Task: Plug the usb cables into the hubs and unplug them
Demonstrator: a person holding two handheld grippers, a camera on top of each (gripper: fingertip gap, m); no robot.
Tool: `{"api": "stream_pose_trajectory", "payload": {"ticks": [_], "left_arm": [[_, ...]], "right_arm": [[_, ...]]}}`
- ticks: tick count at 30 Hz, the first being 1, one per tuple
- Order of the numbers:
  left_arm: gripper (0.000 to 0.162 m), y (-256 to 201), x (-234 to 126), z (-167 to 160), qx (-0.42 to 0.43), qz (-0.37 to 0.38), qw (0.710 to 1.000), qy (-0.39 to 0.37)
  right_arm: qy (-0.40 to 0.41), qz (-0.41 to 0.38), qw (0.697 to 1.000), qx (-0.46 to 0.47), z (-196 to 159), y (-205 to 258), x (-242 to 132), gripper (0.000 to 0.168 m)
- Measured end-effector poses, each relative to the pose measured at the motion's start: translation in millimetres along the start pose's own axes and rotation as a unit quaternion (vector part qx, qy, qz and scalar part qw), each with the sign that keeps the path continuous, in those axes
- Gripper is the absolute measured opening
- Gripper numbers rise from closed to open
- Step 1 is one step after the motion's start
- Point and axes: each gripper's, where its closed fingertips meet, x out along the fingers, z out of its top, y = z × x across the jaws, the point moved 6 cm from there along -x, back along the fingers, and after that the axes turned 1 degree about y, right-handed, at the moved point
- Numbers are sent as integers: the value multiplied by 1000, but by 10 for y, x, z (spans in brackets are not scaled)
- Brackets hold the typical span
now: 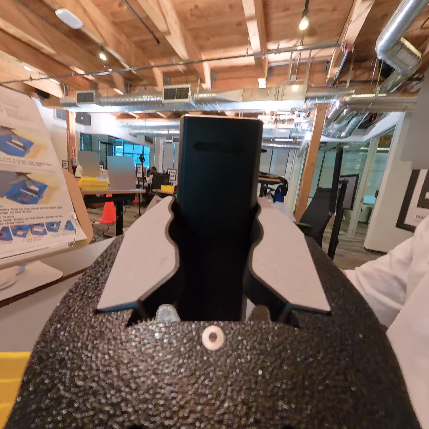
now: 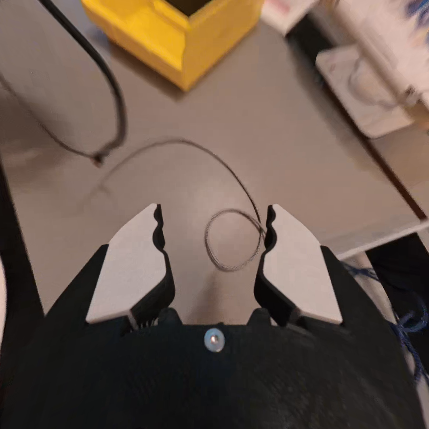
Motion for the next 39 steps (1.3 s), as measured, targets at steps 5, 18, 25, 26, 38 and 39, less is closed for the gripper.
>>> {"api": "stream_pose_trajectory", "payload": {"ticks": [5,18,25,26,38,39], "left_arm": [[61,28,245,-321,-6,-32,998,47],[60,-97,760,-689,-28,-120,990,74],[60,-36,746,-737,-44,-120,989,68],[60,-35,732,-743,-39,-121,989,71],[63,-23,595,-806,49,-115,980,157],[65,-31,585,-809,49,-126,979,155]], "right_arm": [[-294,75,952,-28,548,611,-280,75],[-345,140,927,-35,608,807,-85,7],[-332,117,934,-59,608,770,-67,6],[-328,114,936,-64,611,771,-72,6],[-333,129,932,-61,635,809,-61,5],[-338,139,929,-54,634,807,-67,5]]}}
